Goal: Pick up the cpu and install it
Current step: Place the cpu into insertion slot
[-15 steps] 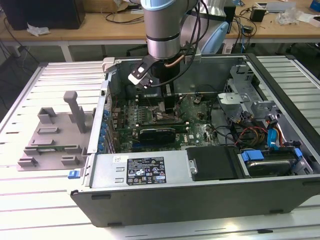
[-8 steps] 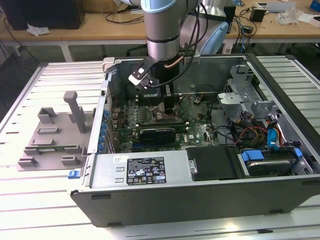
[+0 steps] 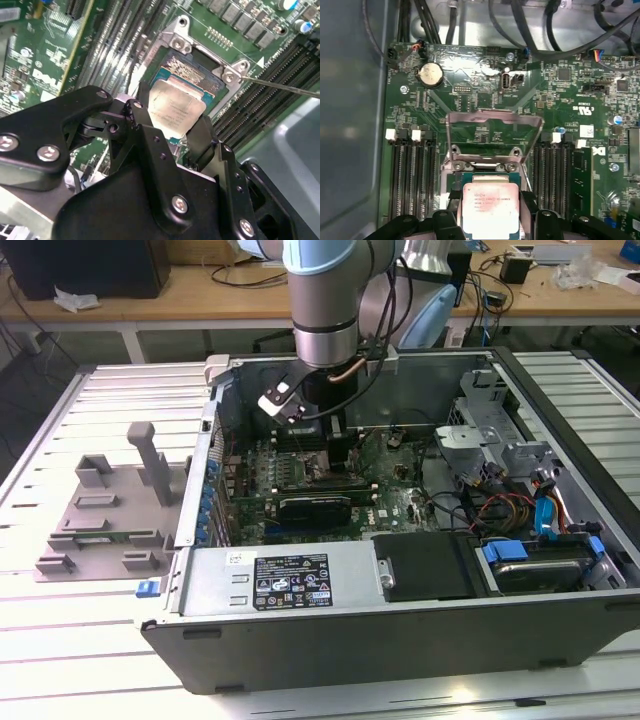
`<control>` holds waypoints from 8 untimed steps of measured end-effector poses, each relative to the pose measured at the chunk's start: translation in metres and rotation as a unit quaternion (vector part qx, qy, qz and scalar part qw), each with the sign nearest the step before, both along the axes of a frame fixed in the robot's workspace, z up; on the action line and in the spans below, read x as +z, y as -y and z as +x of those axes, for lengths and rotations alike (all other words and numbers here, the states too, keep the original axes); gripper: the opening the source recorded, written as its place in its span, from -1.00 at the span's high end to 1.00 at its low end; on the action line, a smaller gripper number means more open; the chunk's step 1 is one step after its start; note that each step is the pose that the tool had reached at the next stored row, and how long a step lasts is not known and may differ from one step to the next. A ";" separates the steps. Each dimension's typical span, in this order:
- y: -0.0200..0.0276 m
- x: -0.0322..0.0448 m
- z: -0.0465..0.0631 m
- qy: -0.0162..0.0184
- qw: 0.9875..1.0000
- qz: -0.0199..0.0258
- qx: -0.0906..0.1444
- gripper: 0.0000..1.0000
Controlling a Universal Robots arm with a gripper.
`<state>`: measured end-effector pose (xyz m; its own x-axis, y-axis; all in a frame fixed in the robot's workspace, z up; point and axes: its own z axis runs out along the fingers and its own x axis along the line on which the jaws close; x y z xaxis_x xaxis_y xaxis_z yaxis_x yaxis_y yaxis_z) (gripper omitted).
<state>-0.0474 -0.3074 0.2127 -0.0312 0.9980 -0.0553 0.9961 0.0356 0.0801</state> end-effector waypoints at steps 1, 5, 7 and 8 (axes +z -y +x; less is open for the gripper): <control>-0.0020 -0.0003 0.000 0.000 1.000 0.000 0.000 -0.09; -0.0037 -0.0027 -0.003 0.000 1.000 -0.003 -0.004 -0.09; -0.0040 -0.0042 -0.004 0.000 1.000 -0.003 -0.006 -0.09; -0.0041 -0.0043 -0.004 0.000 1.000 -0.003 -0.006 -0.09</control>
